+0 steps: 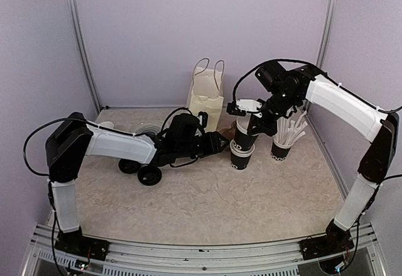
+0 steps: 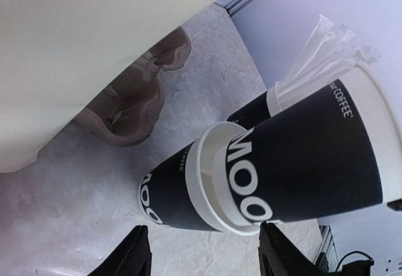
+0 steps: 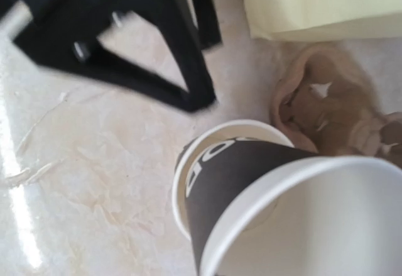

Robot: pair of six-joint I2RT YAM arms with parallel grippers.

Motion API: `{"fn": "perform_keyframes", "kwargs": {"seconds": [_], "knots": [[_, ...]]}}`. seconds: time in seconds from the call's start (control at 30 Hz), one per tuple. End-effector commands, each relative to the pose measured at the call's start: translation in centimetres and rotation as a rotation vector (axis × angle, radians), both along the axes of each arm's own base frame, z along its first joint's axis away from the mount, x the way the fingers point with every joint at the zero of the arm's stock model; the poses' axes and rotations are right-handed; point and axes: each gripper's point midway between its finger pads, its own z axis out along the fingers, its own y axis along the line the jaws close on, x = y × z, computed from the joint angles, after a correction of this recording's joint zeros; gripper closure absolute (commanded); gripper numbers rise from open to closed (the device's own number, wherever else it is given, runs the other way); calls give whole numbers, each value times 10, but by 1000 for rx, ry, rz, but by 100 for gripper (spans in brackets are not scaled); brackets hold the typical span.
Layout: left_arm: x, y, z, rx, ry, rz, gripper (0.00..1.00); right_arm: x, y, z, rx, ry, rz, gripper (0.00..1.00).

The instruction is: Pack the takeout coffee

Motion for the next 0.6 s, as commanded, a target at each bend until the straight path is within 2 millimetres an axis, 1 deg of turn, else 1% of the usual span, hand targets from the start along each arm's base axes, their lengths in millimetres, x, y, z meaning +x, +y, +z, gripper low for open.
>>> {"fn": "perform_keyframes", "kwargs": {"seconds": [0.0, 0.03, 0.07, 0.1, 0.13, 0.23, 0.33, 0.4, 0.5, 0.57], "knots": [[-18, 26, 43, 53, -94, -16, 41, -19, -6, 32, 49, -52, 53, 100], [-24, 32, 46, 71, -100, -24, 41, -22, -7, 33, 55, -68, 64, 100], [-30, 39, 44, 102, -104, -37, 41, -25, -8, 33, 62, -84, 80, 100], [-34, 49, 51, 124, -115, -24, 41, -28, -8, 33, 67, -95, 97, 100], [-38, 58, 53, 153, -117, -15, 41, -33, -7, 31, 65, -105, 121, 100], [-51, 91, 43, 286, -68, 21, 40, -50, 0, 17, 30, -129, 212, 100], [-61, 132, 37, 420, 10, 108, 38, -68, 17, 2, 1, -154, 309, 100], [-67, 161, 28, 524, 70, 175, 36, -79, 31, -9, -17, -165, 373, 100], [-81, 199, 8, 660, 161, 233, 33, -93, 54, -28, -41, -165, 462, 100], [-89, 215, -7, 714, 207, 244, 34, -98, 68, -42, -47, -154, 501, 100]]}}
